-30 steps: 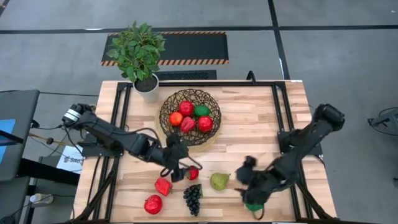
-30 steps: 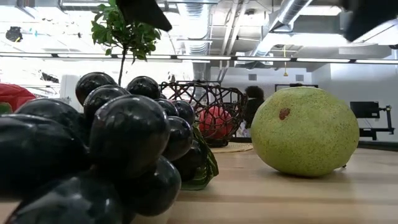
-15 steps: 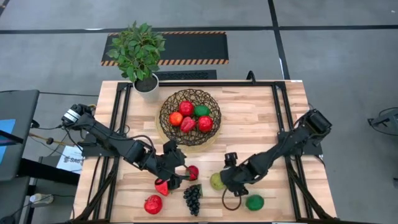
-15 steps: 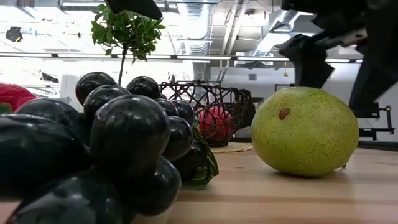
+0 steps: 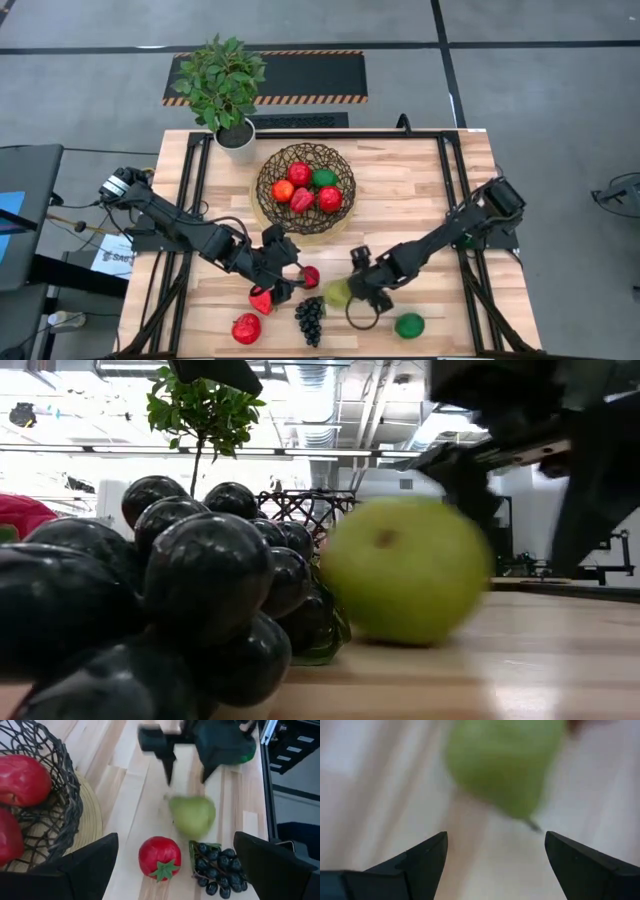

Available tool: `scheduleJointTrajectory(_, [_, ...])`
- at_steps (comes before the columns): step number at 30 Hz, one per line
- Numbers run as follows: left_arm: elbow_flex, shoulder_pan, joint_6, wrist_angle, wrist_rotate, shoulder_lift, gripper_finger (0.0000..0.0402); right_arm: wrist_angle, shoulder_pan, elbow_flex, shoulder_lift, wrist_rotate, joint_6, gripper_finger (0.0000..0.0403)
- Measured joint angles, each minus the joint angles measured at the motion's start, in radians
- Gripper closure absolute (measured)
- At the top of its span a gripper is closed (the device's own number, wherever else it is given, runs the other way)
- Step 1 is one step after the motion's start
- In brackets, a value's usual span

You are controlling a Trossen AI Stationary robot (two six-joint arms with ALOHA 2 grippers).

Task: Build produce basket
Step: Put the green pear into the basket

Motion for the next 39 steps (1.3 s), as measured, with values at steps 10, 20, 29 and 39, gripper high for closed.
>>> scheduleJointTrajectory(10, [0.000,0.000,-0.007,0.000,-0.038,0.002,0.0020,0.114,-0.068,0.005,0.120,-0.055,0.009,0.0082])
scheduleJointTrajectory(20, [0.000,-0.005,-0.025,-0.002,-0.058,0.002,0.0020,0.148,-0.104,0.000,0.114,0.000,0.029,0.0140])
scheduleJointTrajectory(29, [0.000,-0.025,-0.027,-0.005,-0.026,0.002,0.0020,0.005,-0.104,-0.002,0.053,0.002,0.036,0.0143])
scheduleJointTrajectory(39, [0.000,-0.055,-0.049,-0.011,0.022,-0.006,0.0020,0.110,-0.104,0.001,-0.133,0.002,0.036,0.0133])
